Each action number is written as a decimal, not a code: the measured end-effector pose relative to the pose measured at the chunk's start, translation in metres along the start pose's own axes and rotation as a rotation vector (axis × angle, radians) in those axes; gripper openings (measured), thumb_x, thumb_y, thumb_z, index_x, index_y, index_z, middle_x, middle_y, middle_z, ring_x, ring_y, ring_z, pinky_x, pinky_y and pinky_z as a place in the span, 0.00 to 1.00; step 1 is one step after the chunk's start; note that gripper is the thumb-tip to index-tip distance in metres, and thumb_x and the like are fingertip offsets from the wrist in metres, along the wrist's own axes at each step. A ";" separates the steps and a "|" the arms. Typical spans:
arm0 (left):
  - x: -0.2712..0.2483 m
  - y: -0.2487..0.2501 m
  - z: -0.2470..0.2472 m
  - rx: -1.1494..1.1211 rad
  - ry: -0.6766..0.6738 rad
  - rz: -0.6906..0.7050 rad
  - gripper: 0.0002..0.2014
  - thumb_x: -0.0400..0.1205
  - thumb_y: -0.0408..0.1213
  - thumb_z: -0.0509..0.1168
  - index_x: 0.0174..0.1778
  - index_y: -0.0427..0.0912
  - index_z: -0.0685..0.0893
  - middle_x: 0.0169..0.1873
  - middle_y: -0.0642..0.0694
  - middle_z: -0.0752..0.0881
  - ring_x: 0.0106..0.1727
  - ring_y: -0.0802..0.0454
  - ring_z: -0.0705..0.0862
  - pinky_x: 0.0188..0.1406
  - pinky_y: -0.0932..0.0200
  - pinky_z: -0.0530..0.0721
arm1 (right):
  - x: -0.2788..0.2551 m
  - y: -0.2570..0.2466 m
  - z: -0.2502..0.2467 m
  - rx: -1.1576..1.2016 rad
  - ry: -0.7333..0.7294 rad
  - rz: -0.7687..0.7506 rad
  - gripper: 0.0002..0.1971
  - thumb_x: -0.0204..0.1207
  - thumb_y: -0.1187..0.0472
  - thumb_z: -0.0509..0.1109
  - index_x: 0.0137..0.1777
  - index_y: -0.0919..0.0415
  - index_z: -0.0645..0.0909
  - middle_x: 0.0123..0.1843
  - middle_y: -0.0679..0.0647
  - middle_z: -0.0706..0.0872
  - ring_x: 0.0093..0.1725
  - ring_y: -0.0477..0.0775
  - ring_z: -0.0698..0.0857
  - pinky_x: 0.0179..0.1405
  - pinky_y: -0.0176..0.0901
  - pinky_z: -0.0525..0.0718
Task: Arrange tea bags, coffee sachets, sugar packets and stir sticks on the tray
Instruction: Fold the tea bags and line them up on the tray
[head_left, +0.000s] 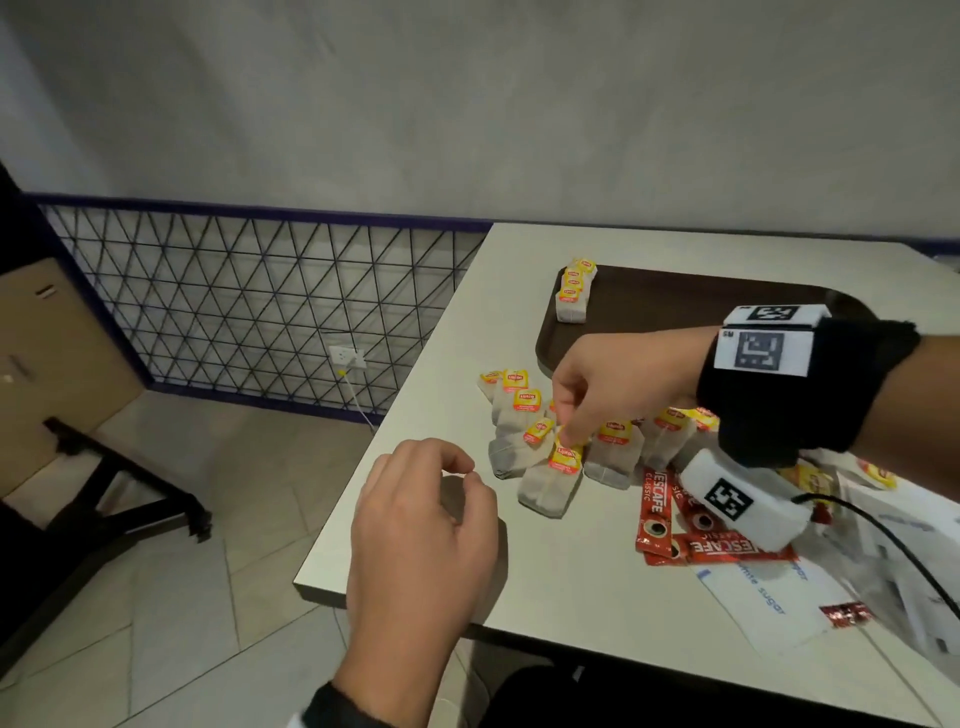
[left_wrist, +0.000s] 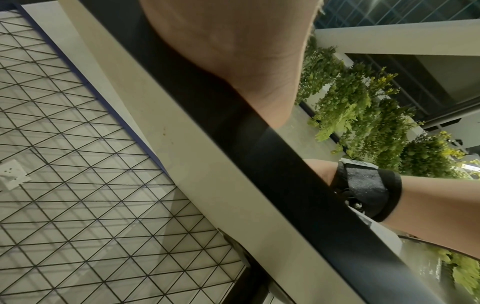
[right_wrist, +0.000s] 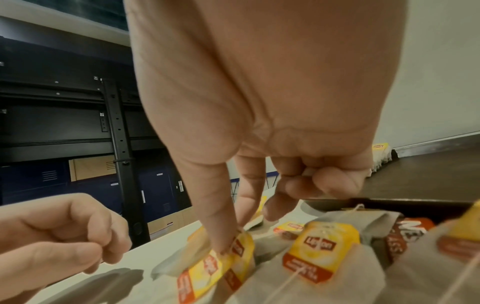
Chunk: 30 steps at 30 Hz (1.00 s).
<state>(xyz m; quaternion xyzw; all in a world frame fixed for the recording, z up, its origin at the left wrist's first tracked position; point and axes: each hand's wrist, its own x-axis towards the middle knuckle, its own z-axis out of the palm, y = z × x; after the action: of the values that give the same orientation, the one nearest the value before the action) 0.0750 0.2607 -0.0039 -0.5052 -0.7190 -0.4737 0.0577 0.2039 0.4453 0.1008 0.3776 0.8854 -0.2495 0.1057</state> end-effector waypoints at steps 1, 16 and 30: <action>0.000 0.000 0.000 0.003 -0.001 0.002 0.04 0.76 0.38 0.67 0.41 0.52 0.79 0.39 0.62 0.81 0.44 0.58 0.77 0.44 0.60 0.74 | -0.003 -0.001 0.001 0.008 -0.005 -0.007 0.09 0.75 0.53 0.81 0.48 0.58 0.90 0.42 0.53 0.92 0.36 0.44 0.83 0.33 0.34 0.80; 0.012 0.022 -0.004 0.212 -0.459 -0.035 0.17 0.76 0.67 0.62 0.41 0.58 0.82 0.41 0.60 0.80 0.51 0.56 0.76 0.58 0.49 0.76 | -0.057 -0.009 0.025 0.396 0.023 -0.117 0.05 0.79 0.64 0.79 0.50 0.64 0.86 0.42 0.63 0.94 0.39 0.57 0.89 0.44 0.50 0.87; -0.001 0.032 0.001 -0.608 -0.411 -0.310 0.04 0.78 0.37 0.77 0.39 0.45 0.89 0.37 0.48 0.92 0.42 0.50 0.90 0.47 0.55 0.86 | -0.102 -0.008 0.033 0.557 0.287 -0.188 0.02 0.77 0.61 0.80 0.47 0.57 0.92 0.39 0.56 0.93 0.37 0.52 0.90 0.37 0.42 0.86</action>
<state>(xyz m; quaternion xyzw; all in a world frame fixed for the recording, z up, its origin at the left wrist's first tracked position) 0.1009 0.2619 0.0145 -0.4691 -0.6103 -0.5571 -0.3117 0.2690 0.3602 0.1139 0.3397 0.8202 -0.4349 -0.1510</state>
